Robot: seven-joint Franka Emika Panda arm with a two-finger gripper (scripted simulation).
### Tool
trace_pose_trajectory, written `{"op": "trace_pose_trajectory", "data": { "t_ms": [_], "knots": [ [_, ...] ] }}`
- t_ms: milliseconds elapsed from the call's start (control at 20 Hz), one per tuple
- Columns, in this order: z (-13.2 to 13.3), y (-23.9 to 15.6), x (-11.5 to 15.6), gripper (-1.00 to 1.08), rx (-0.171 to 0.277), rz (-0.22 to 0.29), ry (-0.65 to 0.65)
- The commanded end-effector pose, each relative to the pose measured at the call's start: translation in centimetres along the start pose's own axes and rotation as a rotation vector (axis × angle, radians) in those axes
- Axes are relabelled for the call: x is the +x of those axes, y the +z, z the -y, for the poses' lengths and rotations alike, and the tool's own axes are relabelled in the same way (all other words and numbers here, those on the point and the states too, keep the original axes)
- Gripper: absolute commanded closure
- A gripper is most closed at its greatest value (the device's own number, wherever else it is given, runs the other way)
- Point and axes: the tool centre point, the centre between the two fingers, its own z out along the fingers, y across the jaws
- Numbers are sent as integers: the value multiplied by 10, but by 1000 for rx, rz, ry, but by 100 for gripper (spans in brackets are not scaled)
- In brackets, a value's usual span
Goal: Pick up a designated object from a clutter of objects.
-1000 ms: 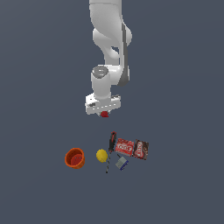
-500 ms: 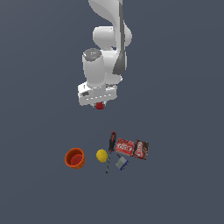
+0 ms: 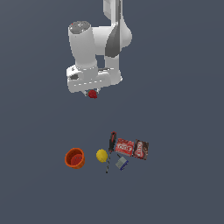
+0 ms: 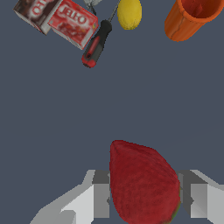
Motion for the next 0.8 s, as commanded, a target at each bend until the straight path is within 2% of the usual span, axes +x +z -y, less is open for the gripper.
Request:
{"op": "trace_pose_trajectory", "data": {
  "t_ms": [0,400,750],
  "knots": [
    [-7,-21,-4,108,0,0,0],
    [-29,-88,-16,108,0,1,0],
    [-44,-130,-21,108,0,1,-1]
  ]
}}
